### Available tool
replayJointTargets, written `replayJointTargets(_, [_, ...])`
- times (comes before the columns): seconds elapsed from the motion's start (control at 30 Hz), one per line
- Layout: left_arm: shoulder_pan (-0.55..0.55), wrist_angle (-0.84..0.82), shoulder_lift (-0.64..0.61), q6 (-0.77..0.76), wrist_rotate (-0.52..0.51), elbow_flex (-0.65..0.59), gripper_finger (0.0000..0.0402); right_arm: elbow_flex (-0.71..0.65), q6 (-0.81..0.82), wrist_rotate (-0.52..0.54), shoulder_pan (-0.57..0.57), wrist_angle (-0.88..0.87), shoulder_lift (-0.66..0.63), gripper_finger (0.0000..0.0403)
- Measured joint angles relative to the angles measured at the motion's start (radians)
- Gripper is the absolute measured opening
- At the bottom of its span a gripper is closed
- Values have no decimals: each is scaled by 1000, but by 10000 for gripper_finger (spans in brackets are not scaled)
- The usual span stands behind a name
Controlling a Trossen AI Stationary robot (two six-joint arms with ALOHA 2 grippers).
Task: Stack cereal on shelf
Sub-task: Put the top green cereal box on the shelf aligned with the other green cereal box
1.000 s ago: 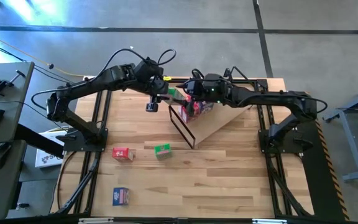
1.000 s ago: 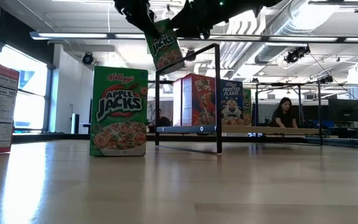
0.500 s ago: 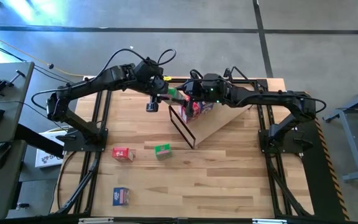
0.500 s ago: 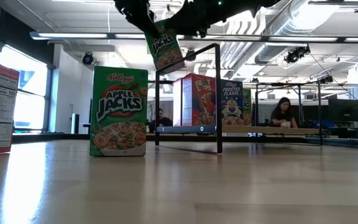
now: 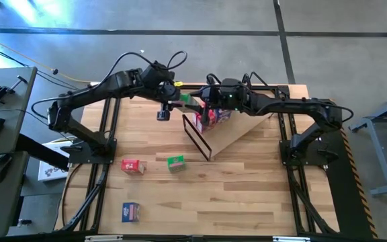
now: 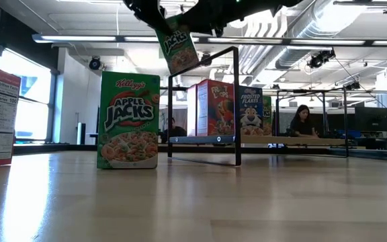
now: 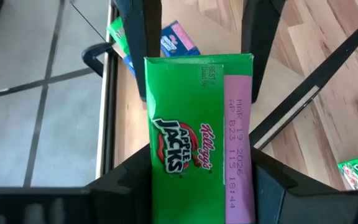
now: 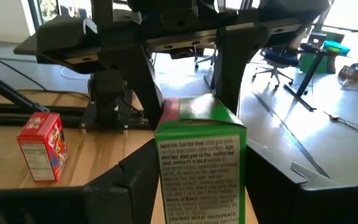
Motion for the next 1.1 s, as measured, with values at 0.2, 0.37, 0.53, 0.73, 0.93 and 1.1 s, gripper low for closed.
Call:
replayJointTargets(0.2, [1, 5, -49, -9, -4, 0, 168, 0, -1, 3, 0, 16, -29, 188])
replayJointTargets(0.37, [18, 13, -85, -35, 14, -10, 168, 0, -5, 8, -6, 22, -81, 188])
replayJointTargets(0.53, [35, 37, -99, -49, 26, -27, 168, 0, 7, 1, -13, -1, -136, 188])
replayJointTargets(0.73, [29, 56, -80, -45, 53, -27, 168, 0, 34, -24, -12, -93, -144, 206])
replayJointTargets(0.93, [18, 61, -33, -56, 81, -28, 169, 0, 79, -32, -9, -120, -135, 282])
replayJointTargets(1.1, [15, 70, -13, -52, 82, -28, 176, 0, 84, -34, 1, -107, -108, 312])
